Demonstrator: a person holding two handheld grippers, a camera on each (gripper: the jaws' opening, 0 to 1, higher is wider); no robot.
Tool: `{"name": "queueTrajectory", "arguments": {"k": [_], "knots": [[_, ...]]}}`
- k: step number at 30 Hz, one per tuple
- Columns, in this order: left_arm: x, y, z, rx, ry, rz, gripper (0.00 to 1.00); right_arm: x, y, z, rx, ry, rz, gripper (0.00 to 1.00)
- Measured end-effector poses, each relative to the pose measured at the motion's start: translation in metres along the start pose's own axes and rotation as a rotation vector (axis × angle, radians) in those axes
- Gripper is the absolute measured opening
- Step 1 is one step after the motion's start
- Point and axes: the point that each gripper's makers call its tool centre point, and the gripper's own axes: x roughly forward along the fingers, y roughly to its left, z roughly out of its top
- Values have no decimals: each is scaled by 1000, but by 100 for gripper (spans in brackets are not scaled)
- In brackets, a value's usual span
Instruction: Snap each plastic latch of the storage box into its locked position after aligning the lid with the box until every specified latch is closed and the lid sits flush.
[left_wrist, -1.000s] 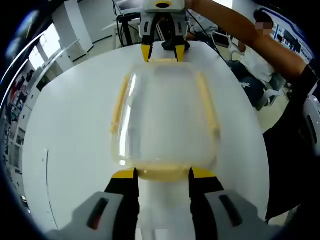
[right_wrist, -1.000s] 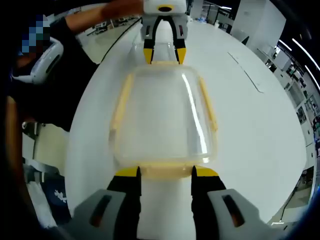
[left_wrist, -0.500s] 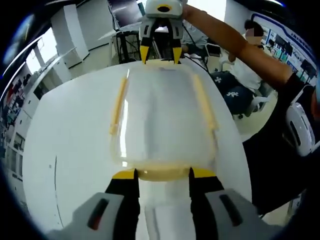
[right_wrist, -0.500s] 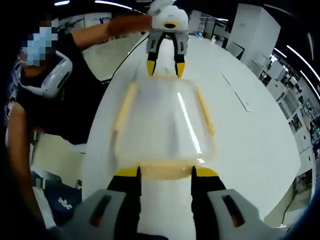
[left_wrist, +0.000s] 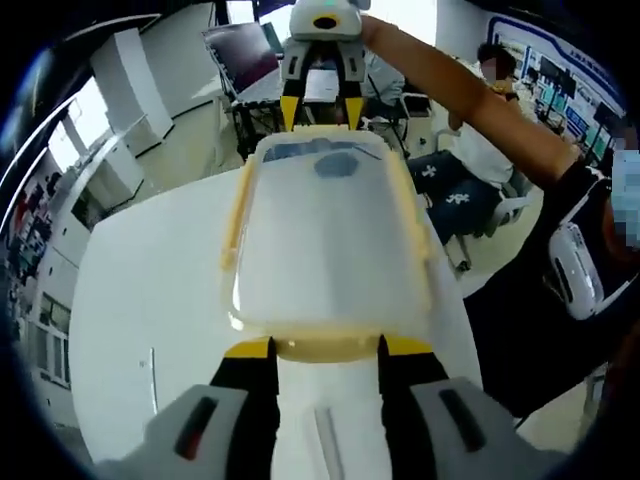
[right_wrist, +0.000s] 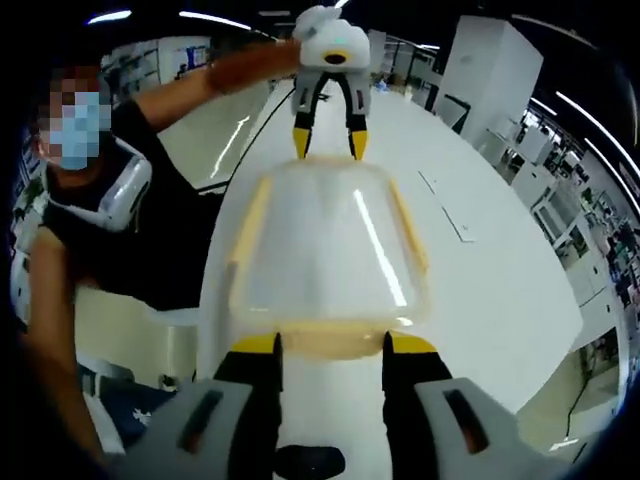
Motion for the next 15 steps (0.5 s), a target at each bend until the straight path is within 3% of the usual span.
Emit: {"name": "queueTrajectory", "arguments": {"k": [7,15], "knots": [[-25,-1,19,29,10,9,37,-26,3,21,3,22,-37,36],[-27,-5,17,33,-7,-6,37,-29,7,24,48,-36,-33,36]]}}
